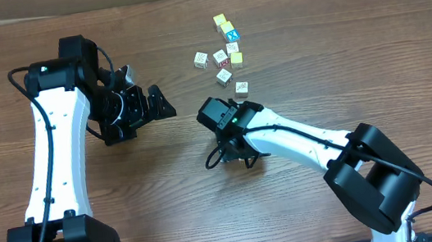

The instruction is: Flip 4 blocks

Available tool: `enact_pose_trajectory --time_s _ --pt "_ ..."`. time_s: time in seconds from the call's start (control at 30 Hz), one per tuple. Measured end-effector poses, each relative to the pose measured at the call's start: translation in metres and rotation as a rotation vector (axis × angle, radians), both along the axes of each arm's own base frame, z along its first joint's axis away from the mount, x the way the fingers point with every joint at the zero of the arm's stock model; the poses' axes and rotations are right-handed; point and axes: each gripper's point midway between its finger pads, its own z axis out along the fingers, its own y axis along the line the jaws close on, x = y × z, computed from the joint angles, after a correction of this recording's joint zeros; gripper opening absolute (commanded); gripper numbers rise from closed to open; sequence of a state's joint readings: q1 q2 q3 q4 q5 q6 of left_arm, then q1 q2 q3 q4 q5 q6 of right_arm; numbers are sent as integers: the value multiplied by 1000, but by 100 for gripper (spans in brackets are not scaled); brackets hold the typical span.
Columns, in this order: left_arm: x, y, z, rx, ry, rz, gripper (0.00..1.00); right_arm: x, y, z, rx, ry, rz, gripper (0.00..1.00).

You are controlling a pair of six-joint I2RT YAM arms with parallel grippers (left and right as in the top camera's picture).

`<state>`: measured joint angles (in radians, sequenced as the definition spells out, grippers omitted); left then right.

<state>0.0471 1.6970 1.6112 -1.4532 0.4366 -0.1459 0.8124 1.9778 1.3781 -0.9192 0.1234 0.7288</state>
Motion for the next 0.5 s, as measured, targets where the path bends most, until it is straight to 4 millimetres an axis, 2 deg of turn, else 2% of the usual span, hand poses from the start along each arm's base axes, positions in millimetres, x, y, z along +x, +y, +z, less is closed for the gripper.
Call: enact_pose_trajectory --time_s 0.1,0.2,0.27,0.37,0.5 --pt "0 0 0 0 -1 0 100 11 1 17 9 -5 8 99" --pt "0 0 0 1 -1 0 100 32 -2 38 30 -32 -10 100" --pt "0 0 0 3 -1 0 100 50 -7 52 51 -59 -39 100" --pt "0 0 0 3 -1 0 100 87 -19 76 100 -127 -107 100" --pt "0 0 0 3 -2 0 100 127 -39 90 153 -209 -187 100"
